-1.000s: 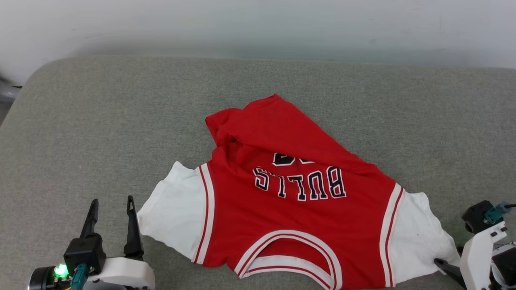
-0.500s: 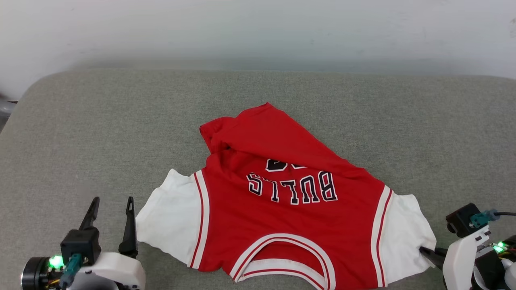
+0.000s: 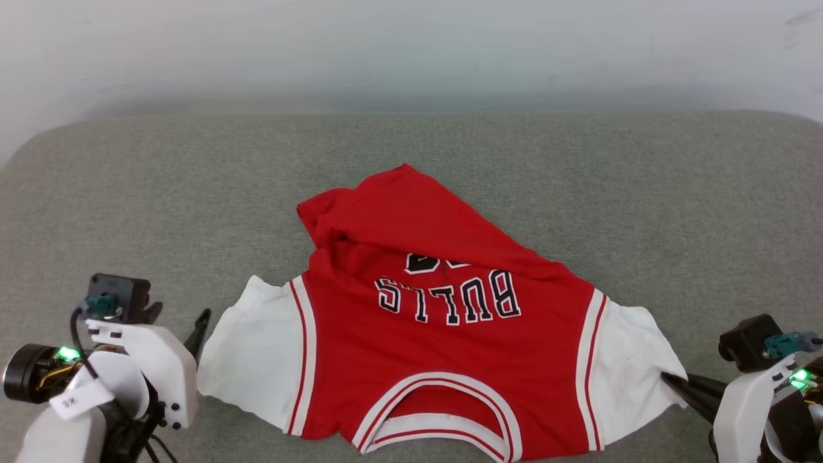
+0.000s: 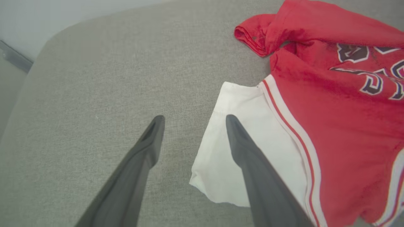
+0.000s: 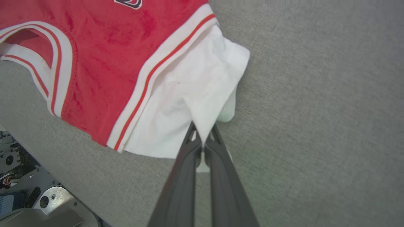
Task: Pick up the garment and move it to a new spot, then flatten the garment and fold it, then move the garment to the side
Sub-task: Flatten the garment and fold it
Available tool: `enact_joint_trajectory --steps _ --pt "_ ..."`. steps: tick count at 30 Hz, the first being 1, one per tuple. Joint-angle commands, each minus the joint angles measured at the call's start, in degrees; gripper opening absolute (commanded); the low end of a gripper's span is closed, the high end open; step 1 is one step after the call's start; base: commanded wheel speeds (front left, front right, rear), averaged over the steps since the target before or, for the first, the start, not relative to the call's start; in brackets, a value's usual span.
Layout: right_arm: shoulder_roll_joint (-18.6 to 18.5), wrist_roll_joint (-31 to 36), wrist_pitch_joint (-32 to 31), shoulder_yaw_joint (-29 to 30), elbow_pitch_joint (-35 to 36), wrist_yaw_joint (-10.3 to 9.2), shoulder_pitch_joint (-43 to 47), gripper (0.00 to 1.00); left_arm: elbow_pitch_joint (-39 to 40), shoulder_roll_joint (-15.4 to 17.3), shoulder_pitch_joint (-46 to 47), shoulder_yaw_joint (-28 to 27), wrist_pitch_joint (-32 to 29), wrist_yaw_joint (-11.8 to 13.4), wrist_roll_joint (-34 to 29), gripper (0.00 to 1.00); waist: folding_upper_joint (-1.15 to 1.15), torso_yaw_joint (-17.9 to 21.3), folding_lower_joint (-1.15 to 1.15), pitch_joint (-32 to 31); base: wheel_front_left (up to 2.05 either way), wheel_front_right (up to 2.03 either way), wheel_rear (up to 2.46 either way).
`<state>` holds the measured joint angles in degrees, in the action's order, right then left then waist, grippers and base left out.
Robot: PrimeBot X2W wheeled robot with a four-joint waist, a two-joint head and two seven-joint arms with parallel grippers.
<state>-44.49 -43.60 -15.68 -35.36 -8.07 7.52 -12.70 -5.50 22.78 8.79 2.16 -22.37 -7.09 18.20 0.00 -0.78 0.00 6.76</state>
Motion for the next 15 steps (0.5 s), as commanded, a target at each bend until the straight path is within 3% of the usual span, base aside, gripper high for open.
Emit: enact_joint_trajectory --steps 1,7,15 --pt "0.32 0.7 -0.51 0.77 0.96 -0.06 0.82 0.0 0.91 1.75 0.8 1.38 -4.18 -0.28 1.67 1.0 0.0 0.43 0.0 0.49 0.0 0.0 0.0" --pt "1.5 2.74 -1.83 3.12 4.43 -0.06 1.31 0.0 3.47 8.52 1.11 6.38 -17.61 -0.3 8.35 1.0 0.0 1.75 0.0 2.44 0.0 0.0 0.0" --pt "2.85 4.56 -2.9 4.51 6.8 -0.06 1.42 0.0 0.56 12.28 0.79 8.27 -20.68 -0.31 10.58 1.0 0.0 3.55 0.0 5.44 0.0 0.0 0.0"
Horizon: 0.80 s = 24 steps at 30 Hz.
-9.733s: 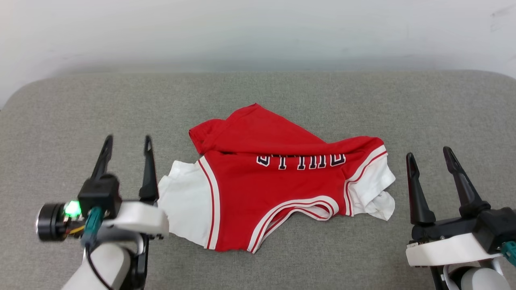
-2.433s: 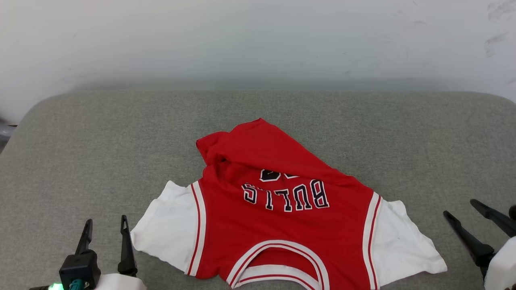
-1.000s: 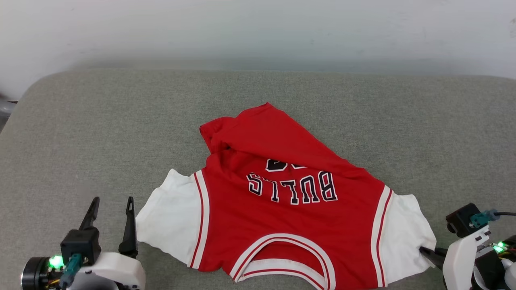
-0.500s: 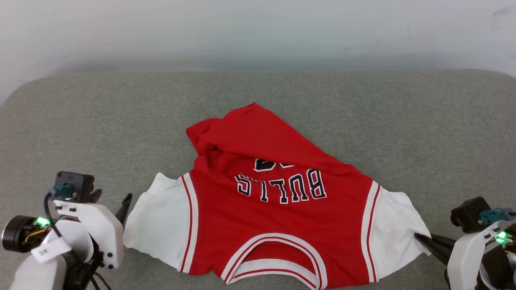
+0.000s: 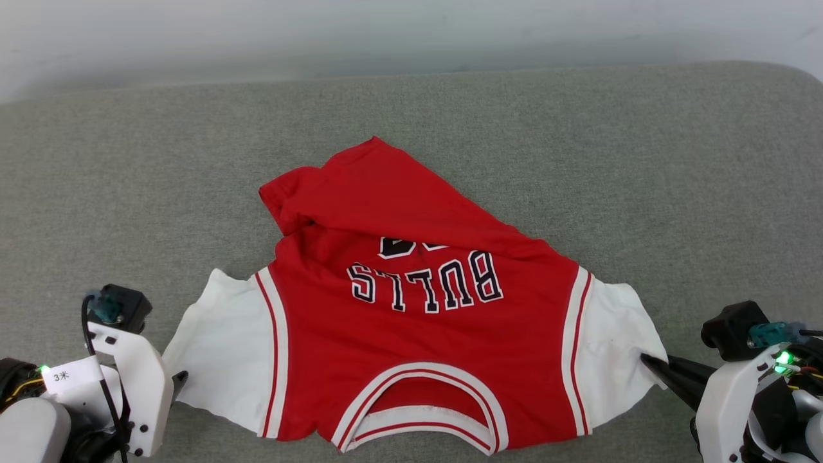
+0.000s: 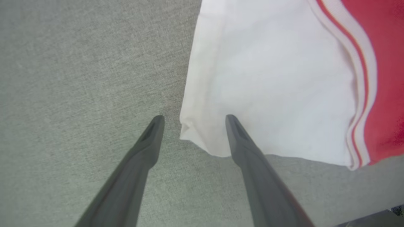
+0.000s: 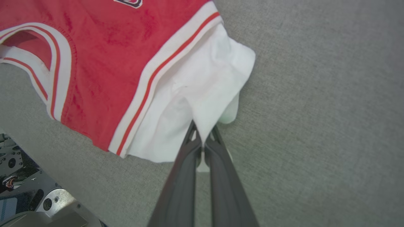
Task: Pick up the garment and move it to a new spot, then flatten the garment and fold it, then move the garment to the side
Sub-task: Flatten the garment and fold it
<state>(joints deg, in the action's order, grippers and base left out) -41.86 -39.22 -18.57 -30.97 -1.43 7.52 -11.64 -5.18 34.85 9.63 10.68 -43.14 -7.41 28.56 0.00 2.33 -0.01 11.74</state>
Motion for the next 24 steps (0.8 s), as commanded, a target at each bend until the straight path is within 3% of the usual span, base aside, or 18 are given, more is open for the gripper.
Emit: enact_joint_trajectory --steps 1,16,17,18,19,24 --pt "0.36 0.39 -0.03 0.11 0.34 -0.06 0.24 0.0 -0.51 0.5 -0.27 0.03 0.29 0.01 0.18 1.0 0.0 0.73 0.01 0.84 0.0 0.0 0.0" --pt "0.1 0.45 -0.26 -0.65 0.59 -0.06 -1.82 0.0 -11.15 -0.16 -3.77 6.65 -1.36 -0.03 6.23 1.0 0.0 3.26 0.01 2.99 0.0 0.0 0.0" --pt "0.09 0.41 -0.32 -0.74 0.55 -0.06 -1.98 0.0 -11.59 -0.46 -3.79 7.26 -1.49 -0.07 6.74 0.62 0.0 3.28 0.01 2.89 0.0 0.0 0.0" --pt "0.15 0.39 -0.28 -0.83 0.53 -0.06 -2.18 0.0 -11.89 -0.64 -3.81 7.97 -1.43 -0.08 7.24 0.08 0.0 3.32 0.01 2.75 0.0 0.0 0.0" --pt "0.22 0.32 -0.28 -0.96 0.45 -0.06 -2.29 0.0 -12.18 -0.71 -3.82 8.63 -1.44 -0.17 7.79 0.0 0.0 3.35 0.01 2.54 0.0 0.0 0.0" --pt "0.94 -0.56 0.19 -1.61 0.65 -0.06 -2.16 0.0 -12.2 0.42 -3.61 7.6 3.3 -0.03 7.79 0.0 0.0 3.6 0.01 0.76 0.0 0.0 0.0"
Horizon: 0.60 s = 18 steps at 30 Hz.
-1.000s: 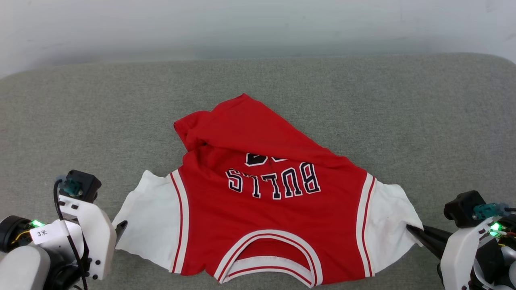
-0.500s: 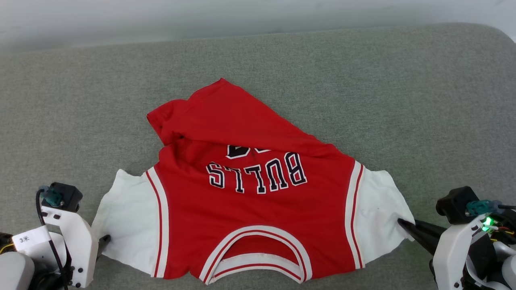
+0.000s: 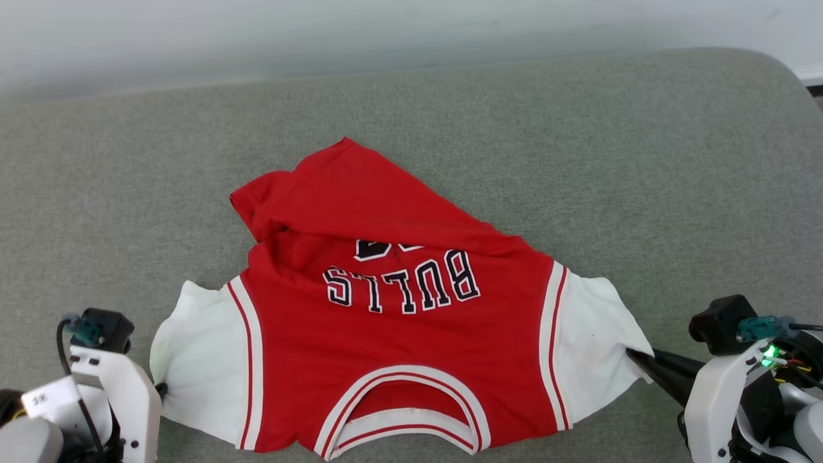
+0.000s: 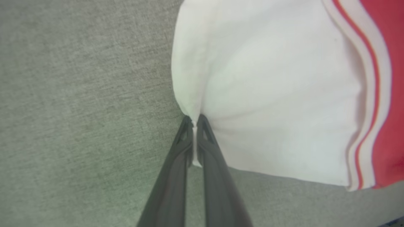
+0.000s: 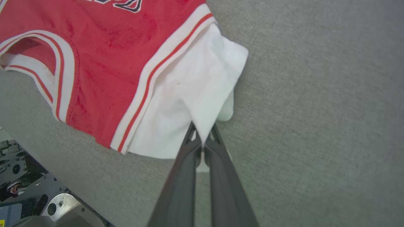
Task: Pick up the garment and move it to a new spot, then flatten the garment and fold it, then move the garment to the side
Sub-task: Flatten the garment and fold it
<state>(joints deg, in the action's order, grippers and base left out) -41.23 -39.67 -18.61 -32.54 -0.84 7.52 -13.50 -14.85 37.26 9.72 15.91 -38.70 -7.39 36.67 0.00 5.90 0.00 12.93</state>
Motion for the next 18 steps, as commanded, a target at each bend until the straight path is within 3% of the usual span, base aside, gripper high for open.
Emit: enact_joint_trajectory --steps 1,9,18 --pt "0.37 -0.37 0.39 0.0 0.23 -0.06 -0.05 0.0 -2.02 -1.87 -3.46 1.54 0.72 0.0 -0.36 0.0 0.0 -0.02 0.0 -0.89 0.0 0.0 0.0" --pt "0.56 0.01 2.75 3.57 2.09 -0.06 0.97 0.0 5.95 -0.42 -3.6 -3.16 8.8 0.78 0.77 0.0 0.0 -1.68 0.0 -4.37 0.0 0.0 0.0" --pt "1.52 -1.42 4.32 11.17 7.12 -0.06 0.38 0.0 20.38 -1.28 -1.57 -8.5 11.43 3.07 5.03 0.0 0.0 -3.94 0.0 -7.24 0.0 0.0 0.0"
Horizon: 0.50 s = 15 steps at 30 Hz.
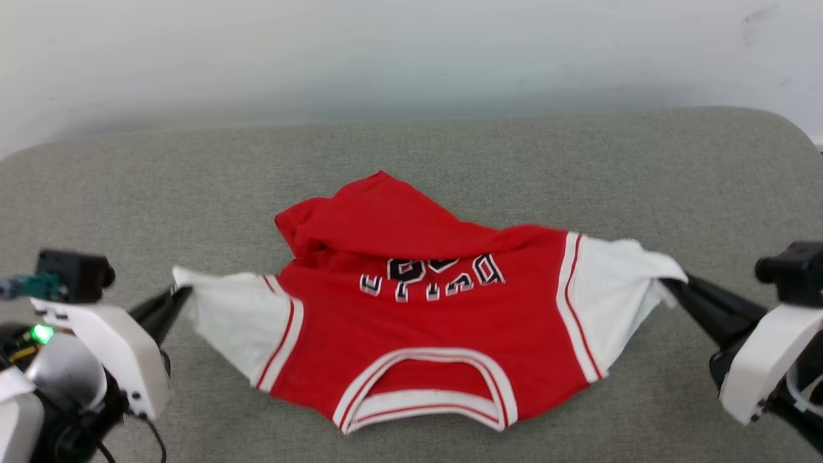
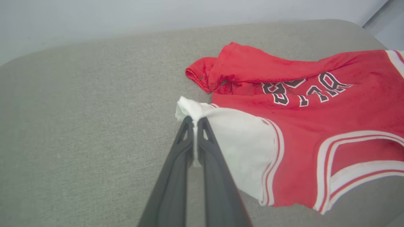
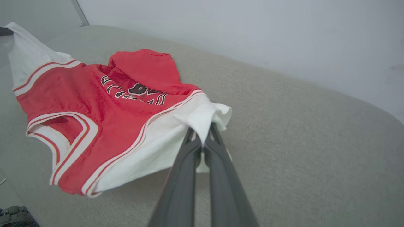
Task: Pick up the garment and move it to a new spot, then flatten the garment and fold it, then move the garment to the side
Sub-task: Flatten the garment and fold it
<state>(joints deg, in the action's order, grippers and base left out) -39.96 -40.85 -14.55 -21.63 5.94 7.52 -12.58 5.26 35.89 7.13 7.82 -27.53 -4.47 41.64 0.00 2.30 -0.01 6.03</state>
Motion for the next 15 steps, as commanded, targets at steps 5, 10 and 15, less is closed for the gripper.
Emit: enact_joint_trajectory --steps 5,10,15 --pt "1.19 -1.11 0.62 5.18 3.18 -0.06 -3.77 0.0 7.21 -1.47 6.3 -2.21 1.78 0.95 1.55 0.0 0.0 -1.04 0.01 -1.01 0.0 0.0 0.0" --pt "1.49 -1.84 -0.44 8.66 5.16 -0.06 -9.05 0.0 9.6 -3.89 15.45 -1.54 3.09 0.59 2.29 0.0 0.0 -1.6 0.01 0.1 0.0 0.0 0.0" --pt "2.52 -1.27 -1.61 10.94 5.46 -0.06 -16.94 0.0 8.15 -6.38 27.13 -0.08 4.61 0.06 1.23 0.0 0.0 -1.59 0.01 4.07 0.0 0.0 0.0"
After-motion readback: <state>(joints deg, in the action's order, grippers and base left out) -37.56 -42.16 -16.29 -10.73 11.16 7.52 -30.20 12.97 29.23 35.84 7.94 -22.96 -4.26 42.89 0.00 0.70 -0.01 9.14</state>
